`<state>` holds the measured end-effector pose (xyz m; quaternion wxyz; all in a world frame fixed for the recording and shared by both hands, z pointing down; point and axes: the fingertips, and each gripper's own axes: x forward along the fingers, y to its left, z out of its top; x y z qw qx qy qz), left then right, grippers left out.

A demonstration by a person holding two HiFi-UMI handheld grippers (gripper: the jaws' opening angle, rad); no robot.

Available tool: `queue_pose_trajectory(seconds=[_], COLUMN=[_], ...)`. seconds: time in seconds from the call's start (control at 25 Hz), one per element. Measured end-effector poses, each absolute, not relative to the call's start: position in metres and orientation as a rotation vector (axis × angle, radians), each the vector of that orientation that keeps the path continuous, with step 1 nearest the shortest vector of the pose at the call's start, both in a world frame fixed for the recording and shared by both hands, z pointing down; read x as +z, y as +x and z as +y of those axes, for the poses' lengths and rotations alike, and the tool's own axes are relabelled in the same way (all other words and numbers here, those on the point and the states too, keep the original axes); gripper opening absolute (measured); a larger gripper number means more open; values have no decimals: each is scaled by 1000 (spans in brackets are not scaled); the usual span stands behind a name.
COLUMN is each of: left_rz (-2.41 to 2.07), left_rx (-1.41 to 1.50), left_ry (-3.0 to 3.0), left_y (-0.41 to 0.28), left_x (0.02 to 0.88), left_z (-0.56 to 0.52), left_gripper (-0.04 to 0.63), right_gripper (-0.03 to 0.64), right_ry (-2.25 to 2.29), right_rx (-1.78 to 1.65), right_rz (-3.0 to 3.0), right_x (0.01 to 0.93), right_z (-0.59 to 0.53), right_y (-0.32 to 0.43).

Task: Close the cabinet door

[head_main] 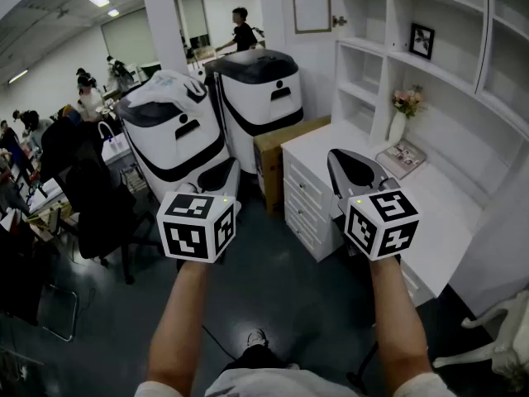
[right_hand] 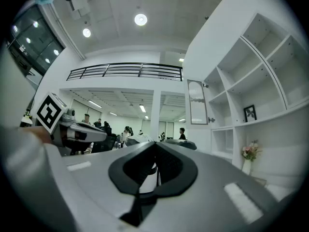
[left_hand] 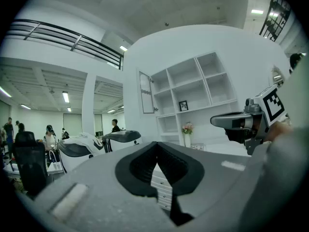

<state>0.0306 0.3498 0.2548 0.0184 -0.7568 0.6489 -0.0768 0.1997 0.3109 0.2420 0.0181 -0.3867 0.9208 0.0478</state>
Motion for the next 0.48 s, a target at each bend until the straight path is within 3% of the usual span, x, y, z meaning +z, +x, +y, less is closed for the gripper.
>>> queue_pose_trajectory(seconds=[0.48], left_rz=[2024], left_rx=[-215], left_ry=[-2350], left_y=[10], left_x=[260], left_z=[318], left_gripper=[-3], right_gripper=[6], right_ry=[-1214], right_rx=[138], right_rz=[2850], right_x=[248], right_z=[278], right_y=[183])
